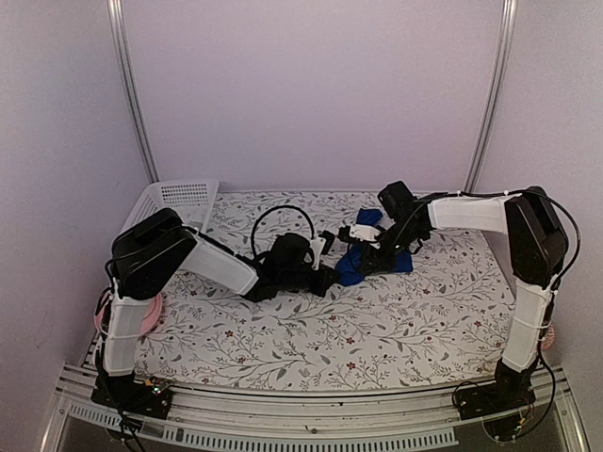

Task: Roll the towels
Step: Pass from the left arm to the right, then pick up the towel from the center of the board.

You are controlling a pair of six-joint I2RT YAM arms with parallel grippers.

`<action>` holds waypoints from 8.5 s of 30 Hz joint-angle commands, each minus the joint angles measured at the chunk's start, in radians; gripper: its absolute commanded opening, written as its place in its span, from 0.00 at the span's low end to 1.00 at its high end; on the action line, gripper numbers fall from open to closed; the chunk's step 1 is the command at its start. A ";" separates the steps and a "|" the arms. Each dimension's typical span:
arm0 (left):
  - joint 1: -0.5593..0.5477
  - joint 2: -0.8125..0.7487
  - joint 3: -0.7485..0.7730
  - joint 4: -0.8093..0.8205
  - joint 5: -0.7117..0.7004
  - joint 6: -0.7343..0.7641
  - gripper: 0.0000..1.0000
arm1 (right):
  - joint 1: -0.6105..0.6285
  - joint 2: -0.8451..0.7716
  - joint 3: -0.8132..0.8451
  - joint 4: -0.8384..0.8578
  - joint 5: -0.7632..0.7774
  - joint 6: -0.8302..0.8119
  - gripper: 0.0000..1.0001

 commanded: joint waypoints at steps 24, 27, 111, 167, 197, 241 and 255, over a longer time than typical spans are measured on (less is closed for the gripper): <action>0.010 -0.018 0.015 0.029 0.037 -0.013 0.00 | 0.037 -0.032 0.001 0.091 0.132 0.047 0.02; 0.010 -0.081 -0.026 0.040 0.044 -0.003 0.12 | 0.037 -0.122 0.028 0.092 0.218 0.039 0.02; -0.066 -0.340 -0.138 0.155 0.231 0.206 0.11 | -0.284 -0.250 0.273 -0.118 0.096 0.278 0.02; -0.083 -0.206 0.181 0.005 0.251 0.333 0.44 | -0.135 -0.541 0.151 -0.144 -0.248 -0.057 0.02; -0.145 -0.331 -0.050 0.096 0.225 0.347 0.18 | -0.202 -0.474 0.269 0.101 0.065 0.208 0.02; -0.143 0.032 0.206 0.002 0.320 0.237 0.71 | -0.178 -0.675 -0.185 -0.091 0.472 -0.228 0.02; -0.170 0.268 0.575 -0.228 0.291 0.184 0.53 | -0.236 -0.613 -0.181 0.003 0.624 -0.116 0.02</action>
